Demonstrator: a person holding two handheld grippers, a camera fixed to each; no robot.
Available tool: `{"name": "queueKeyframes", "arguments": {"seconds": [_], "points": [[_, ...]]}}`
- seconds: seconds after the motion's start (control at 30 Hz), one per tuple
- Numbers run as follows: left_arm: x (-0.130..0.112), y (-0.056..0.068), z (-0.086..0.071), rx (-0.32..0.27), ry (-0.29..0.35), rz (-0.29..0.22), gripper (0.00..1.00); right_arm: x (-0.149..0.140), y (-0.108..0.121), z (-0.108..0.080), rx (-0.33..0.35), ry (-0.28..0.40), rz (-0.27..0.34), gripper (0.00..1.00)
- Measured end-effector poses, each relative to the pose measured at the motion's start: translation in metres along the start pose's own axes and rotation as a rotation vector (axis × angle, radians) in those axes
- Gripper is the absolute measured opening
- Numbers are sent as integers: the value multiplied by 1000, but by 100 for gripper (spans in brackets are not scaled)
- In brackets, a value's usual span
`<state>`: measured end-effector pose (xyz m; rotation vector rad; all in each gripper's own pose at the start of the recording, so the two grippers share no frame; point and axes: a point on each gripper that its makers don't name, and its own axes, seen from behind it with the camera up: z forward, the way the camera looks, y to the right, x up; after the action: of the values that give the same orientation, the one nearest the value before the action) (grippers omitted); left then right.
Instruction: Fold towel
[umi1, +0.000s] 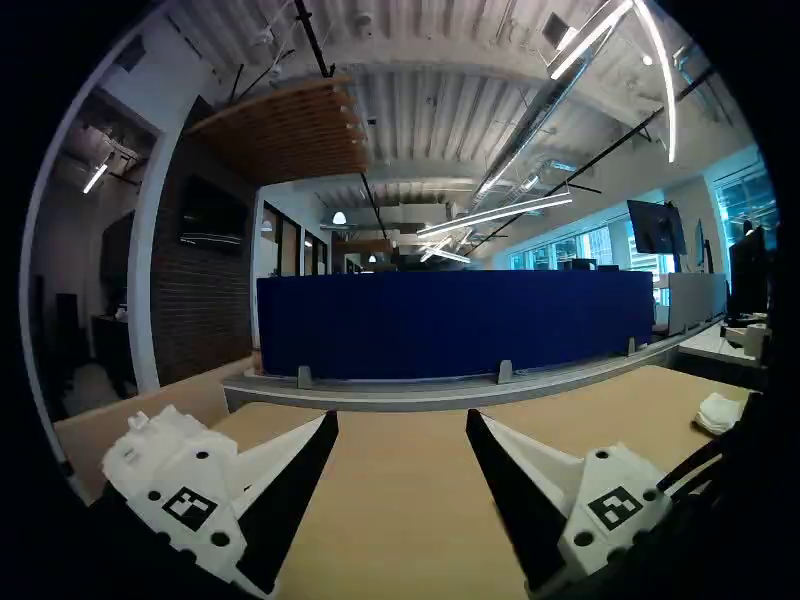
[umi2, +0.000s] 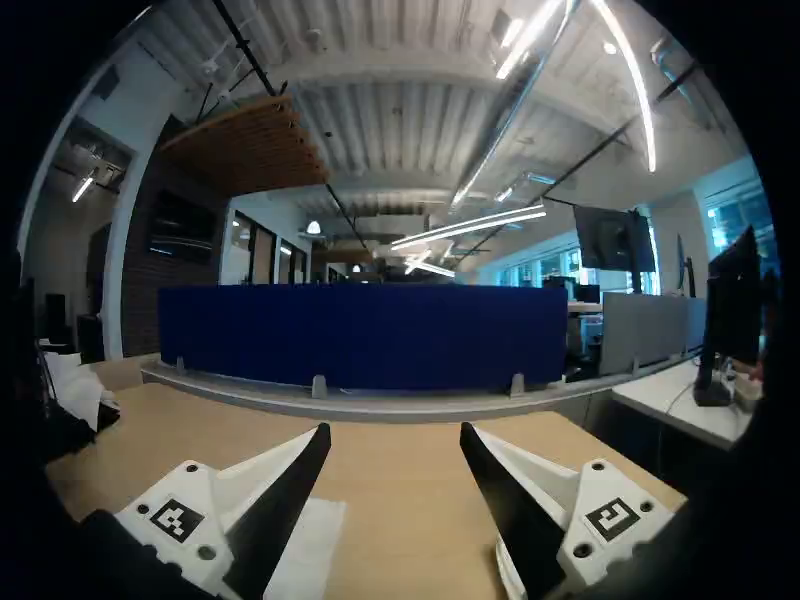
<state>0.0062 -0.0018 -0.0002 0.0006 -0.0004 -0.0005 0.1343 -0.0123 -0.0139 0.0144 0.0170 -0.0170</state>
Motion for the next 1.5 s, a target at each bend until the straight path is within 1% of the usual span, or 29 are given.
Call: {"name": "queueKeyframes", "arguments": {"seconds": [0.07, 0.27, 0.37, 0.47, 0.57, 0.7, 0.87, 0.97, 1.07, 1.17, 1.37, 1.5], "points": [[14, -4, 0, 1, -1, -1, 95, 21, 1, -1, -6, 2, -7, 100], [56, -8, -5, 3, -35, -5, 95, 72, 4, -5, -17, 2, -6, 100], [72, -7, -6, -6, -38, -3, 95, 88, 7, -6, -22, 0, 0, 100], [79, -2, -4, -24, -54, 9, 95, 96, 7, -5, -12, -10, 3, 100], [82, 8, -4, -60, -71, 17, 96, 97, 4, -4, 15, -26, -6, 100], [76, 28, -5, -136, -112, 22, 95, 92, -9, -4, 85, -73, -41, 100], [67, 55, -8, -250, -173, 41, 96, 81, -33, -8, 205, -153, -109, 100], [62, 72, -12, -321, -207, 50, 95, 72, -47, -13, 275, -214, -156, 100], [60, 88, -17, -394, -239, 49, 96, 66, -55, -18, 319, -263, -199, 100], [59, 96, -19, -438, -256, 54, 95, 62, -60, -20, 348, -285, -227, 100], [54, 105, -21, -468, -270, 75, 95, 54, -66, -25, 383, -308, -246, 100], [44, 108, -24, -472, -285, 88, 95, 44, -69, -28, 395, -319, -247, 100]]}}
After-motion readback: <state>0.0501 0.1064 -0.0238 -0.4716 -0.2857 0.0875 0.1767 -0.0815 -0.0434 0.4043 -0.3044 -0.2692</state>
